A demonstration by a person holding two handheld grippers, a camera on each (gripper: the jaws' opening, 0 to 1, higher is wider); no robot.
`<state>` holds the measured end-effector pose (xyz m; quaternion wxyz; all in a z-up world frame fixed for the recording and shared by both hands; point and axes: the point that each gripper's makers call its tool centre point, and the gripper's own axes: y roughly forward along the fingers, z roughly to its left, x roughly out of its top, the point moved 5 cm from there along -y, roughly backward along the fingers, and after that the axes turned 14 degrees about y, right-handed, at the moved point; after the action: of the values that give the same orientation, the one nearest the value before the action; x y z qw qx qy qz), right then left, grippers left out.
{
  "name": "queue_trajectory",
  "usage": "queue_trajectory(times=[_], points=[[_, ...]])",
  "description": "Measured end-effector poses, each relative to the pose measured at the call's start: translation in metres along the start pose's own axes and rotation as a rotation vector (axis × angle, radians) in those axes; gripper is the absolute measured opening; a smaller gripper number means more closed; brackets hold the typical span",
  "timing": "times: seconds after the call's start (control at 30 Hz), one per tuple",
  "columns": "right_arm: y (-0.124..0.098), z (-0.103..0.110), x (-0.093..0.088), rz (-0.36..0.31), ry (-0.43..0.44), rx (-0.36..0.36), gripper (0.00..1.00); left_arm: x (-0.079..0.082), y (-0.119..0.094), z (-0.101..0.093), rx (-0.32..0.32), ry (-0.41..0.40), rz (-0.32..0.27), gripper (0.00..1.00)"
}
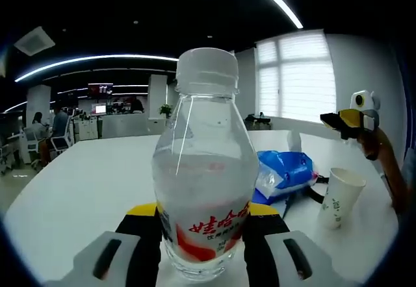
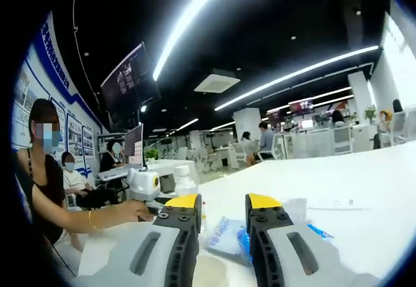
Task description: Arrange the tabletop items into an orderly group along one side of the table until the central work area is clear of visible clutter.
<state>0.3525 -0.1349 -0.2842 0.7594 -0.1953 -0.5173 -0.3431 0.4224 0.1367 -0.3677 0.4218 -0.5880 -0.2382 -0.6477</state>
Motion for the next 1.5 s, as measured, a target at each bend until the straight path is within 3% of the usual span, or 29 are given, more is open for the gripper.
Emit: queue_trajectory(times=[0.13,0.27,0.43,0.53,0.83,0.93,1.17,1.27,1.4,1.5], points=[[-0.007,-0.02,0.007,-0.01,0.015,-0.06,0.25,0.016,-0.018,0.0,0.023,-0.01,-0.065,0.47],[-0.013,-0.029,0.009,-0.024,0.032,-0.084,0.25,0.022,-0.028,0.0,0.029,0.006,-0.077,0.47],[-0.017,-0.035,0.001,-0.008,0.039,-0.113,0.25,0.034,-0.045,0.0,0.056,0.004,-0.121,0.46],[-0.021,-0.038,-0.003,0.003,0.028,-0.134,0.25,0.044,-0.058,-0.003,0.079,0.043,-0.152,0.46],[-0.028,-0.044,-0.005,0.001,0.04,-0.16,0.25,0.067,-0.072,-0.02,0.041,0.078,-0.223,0.43],[-0.03,-0.045,-0.01,0.014,0.027,-0.179,0.25,0.074,-0.065,-0.036,-0.019,0.089,-0.233,0.41],[-0.036,-0.053,-0.023,0.063,-0.072,-0.264,0.25,0.069,-0.03,-0.07,-0.162,0.116,-0.202,0.33],[-0.036,-0.054,-0.028,0.089,-0.101,-0.276,0.25,0.069,-0.016,-0.08,-0.194,0.134,-0.211,0.24],[-0.034,-0.06,-0.039,0.09,-0.126,-0.282,0.23,0.063,0.021,-0.095,-0.216,0.191,-0.172,0.19],[-0.033,-0.063,-0.046,0.102,-0.116,-0.283,0.22,0.056,0.04,-0.1,-0.225,0.143,-0.149,0.15]])
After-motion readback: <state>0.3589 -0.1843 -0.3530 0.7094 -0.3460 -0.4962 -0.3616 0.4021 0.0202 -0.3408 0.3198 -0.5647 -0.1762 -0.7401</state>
